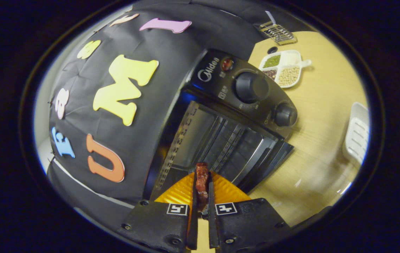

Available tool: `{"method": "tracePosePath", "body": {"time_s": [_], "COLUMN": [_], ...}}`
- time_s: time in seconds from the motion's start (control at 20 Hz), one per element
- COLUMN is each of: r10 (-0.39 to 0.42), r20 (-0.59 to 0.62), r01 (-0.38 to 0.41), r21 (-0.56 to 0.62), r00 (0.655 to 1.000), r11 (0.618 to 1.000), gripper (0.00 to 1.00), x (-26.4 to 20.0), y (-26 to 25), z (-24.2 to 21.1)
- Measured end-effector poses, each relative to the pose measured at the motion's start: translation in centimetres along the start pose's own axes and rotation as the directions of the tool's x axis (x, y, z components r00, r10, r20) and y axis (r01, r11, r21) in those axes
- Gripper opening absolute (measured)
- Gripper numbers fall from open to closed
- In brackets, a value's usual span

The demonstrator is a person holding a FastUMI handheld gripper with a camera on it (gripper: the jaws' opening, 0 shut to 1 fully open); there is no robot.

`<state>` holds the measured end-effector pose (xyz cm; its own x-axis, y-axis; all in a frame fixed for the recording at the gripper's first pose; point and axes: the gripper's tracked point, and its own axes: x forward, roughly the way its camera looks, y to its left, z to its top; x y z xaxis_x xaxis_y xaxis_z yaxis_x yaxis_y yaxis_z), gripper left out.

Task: Open the toaster oven, put the food inside, and close the toaster oven door.

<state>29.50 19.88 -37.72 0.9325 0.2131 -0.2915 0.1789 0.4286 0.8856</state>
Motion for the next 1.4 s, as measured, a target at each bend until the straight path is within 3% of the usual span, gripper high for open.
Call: {"method": "tracePosePath", "body": {"time_s": [0.25, 0.55, 0.75, 0.9, 1.15, 1.2, 1.25, 1.3, 1.4], "r10": [-0.058, -0.126, -0.163, -0.21, -0.243, -0.25, -0.256, -0.249, -0.247], "r20": [0.043, 0.05, 0.071, 0.087, 0.127, 0.155, 0.167, 0.162, 0.139], "r01": [0.06, 0.133, 0.177, 0.228, 0.269, 0.289, 0.298, 0.29, 0.272], "r21": [-0.048, -0.17, -0.288, -0.39, -0.616, -0.659, -0.686, -0.696, -0.7], "r00": [0.997, 0.991, 0.984, 0.974, 0.962, 0.956, 0.952, 0.955, 0.959], "r11": [0.997, 0.976, 0.941, 0.892, 0.741, 0.694, 0.663, 0.657, 0.661], "gripper": [0.16, 0.18, 0.34, 0.42, 0.66, 0.83, 0.9, 0.98, 0.98], "x": [3.8, 4.7, 4.5, 4.3, 3.8, 3.4, 3.0, 2.5, 1.9], "y": [0.4, -0.8, -1.7, -2.7, -3.0, -3.1, -3.2, -3.0, -2.6], "z": [-0.9, -1.8, -1.3, -1.0, -0.5, 0.0, 0.1, 0.1, 0.1]}}
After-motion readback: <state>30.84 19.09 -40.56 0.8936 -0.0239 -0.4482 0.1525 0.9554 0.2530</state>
